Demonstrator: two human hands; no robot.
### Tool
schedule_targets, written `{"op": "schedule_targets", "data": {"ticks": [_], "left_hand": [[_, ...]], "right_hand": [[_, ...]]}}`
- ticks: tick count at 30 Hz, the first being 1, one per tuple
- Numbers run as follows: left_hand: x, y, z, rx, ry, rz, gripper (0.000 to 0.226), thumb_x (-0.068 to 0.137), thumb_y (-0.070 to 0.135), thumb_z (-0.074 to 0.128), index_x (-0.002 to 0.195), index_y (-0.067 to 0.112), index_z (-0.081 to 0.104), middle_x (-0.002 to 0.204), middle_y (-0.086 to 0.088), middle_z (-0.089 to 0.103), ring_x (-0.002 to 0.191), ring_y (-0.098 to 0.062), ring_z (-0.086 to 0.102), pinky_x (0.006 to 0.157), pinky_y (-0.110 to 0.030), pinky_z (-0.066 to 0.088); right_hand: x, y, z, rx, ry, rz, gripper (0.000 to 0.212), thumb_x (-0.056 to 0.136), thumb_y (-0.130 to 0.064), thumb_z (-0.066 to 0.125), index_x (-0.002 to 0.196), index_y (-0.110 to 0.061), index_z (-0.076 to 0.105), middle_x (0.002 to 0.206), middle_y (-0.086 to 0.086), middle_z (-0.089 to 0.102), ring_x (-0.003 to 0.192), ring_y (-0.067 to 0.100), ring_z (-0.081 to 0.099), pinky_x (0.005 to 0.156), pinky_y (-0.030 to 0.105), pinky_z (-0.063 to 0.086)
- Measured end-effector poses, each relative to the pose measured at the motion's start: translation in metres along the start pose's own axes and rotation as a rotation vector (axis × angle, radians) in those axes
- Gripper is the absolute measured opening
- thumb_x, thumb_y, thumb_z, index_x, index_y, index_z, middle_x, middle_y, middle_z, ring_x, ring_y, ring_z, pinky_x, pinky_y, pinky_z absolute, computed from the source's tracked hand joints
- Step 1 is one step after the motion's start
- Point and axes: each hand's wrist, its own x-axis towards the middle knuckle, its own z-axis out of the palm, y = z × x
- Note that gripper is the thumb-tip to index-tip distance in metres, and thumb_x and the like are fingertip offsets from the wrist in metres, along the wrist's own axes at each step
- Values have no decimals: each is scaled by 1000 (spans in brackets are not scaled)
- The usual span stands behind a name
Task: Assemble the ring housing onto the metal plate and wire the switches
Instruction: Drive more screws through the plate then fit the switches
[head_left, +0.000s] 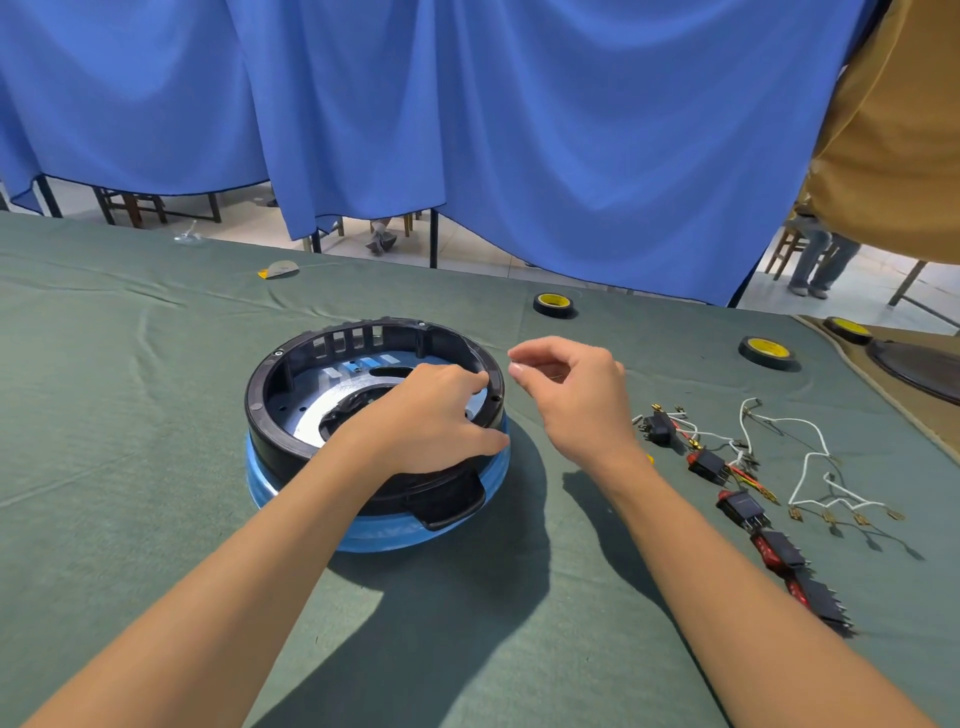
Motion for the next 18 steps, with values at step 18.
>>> {"op": "schedule_targets", "data": {"ticks": [18], "left_hand": [[5, -5, 2, 8, 2, 48, 58, 85, 51, 64, 135, 23, 56, 131, 0, 61, 115, -17, 57, 89, -31, 45]], "right_hand": [[-25, 0, 5, 23, -33, -170, 12, 86, -6, 69, 92, -11, 77, 91, -3, 72, 83, 4, 61, 68, 8, 43]]}}
